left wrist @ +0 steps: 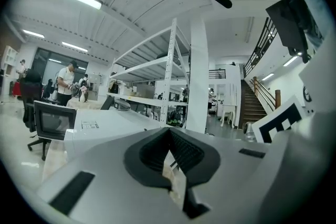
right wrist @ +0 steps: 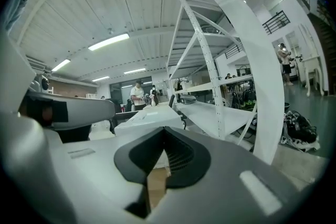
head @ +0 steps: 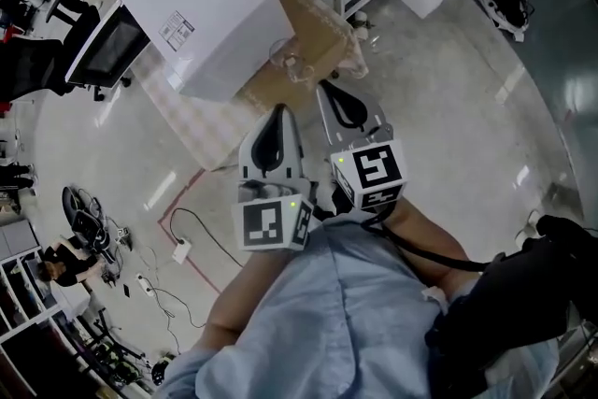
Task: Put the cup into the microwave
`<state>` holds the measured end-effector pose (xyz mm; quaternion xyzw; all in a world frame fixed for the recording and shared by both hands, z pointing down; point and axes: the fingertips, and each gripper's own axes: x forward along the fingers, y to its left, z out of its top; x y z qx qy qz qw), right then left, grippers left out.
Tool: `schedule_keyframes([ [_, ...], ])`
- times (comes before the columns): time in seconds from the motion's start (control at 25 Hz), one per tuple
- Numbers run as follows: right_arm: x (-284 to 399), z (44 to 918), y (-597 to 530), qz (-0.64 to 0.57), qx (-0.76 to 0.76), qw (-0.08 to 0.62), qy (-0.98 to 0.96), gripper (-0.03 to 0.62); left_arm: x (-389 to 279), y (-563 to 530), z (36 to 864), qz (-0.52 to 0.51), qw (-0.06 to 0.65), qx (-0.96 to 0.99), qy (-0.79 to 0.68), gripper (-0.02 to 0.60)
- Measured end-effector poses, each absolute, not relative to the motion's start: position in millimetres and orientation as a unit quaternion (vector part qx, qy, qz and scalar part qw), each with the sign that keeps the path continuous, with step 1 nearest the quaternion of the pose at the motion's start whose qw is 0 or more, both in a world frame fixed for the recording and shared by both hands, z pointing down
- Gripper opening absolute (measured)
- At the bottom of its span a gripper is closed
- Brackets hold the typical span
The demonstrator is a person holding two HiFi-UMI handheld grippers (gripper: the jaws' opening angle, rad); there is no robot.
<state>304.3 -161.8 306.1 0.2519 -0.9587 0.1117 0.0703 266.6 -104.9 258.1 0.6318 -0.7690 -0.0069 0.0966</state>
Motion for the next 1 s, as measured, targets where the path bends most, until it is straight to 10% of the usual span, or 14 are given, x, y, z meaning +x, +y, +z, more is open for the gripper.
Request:
schedule_keyframes([
  [1.0, 238.4, 390.4, -191.5, 0.106, 0.226, 0.105, -0.963, 0.001, 195.6, -139.1, 328.7, -0.043, 0.117, 0.602, -0.788, 0.008],
])
